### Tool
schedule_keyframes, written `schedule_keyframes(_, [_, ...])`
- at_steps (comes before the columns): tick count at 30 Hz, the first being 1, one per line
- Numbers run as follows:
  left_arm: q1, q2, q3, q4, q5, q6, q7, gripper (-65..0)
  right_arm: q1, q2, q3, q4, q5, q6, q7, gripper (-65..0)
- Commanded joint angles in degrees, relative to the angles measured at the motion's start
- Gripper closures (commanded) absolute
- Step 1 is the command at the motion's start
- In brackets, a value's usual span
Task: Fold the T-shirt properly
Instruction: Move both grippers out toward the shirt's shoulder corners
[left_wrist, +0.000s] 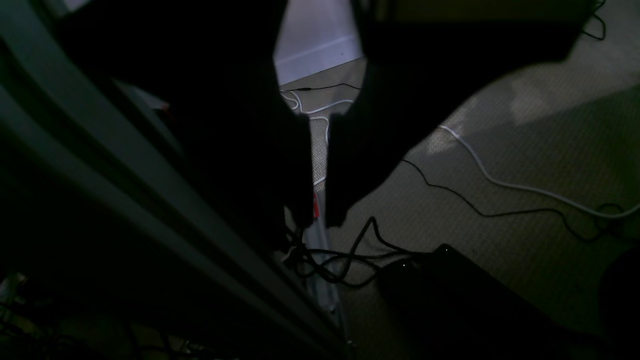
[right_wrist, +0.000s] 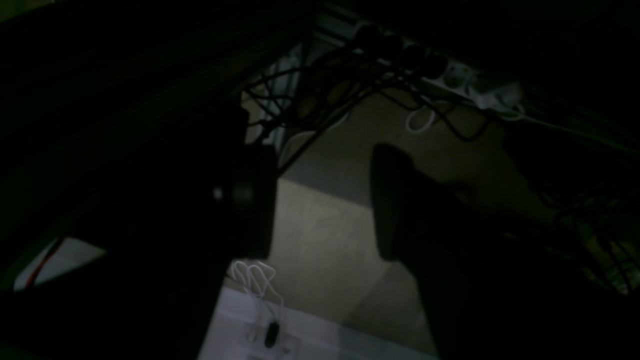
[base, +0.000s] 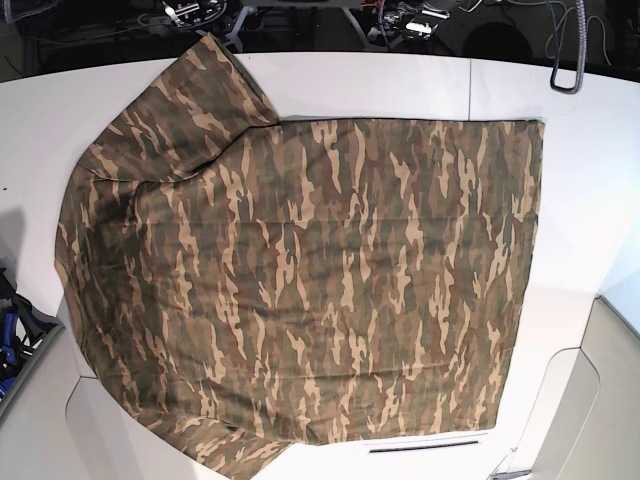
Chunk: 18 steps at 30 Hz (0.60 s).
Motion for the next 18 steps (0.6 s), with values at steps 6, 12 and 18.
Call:
schedule_keyframes(6, [-0.2, 0.2, 0.1, 0.5, -0.2, -0.6, 0.3, -8.1, -0.2, 0.3, -0.1, 0.4, -0.1, 0.1, 0.4, -29.6])
schedule_keyframes(12, [-0.2, 0.0, 0.1, 0.5, -0.2, -0.6, 0.3, -8.1, -0.2, 0.3, -0.1, 0.4, -0.2, 2.1, 0.4, -13.2])
schedule_keyframes(18, [-0.1, 0.0, 0.1, 0.5, -0.2, -0.6, 0.3, -8.1, -0.2, 0.3, -0.1, 0.4, -3.3, 2.4, 0.4, -11.0])
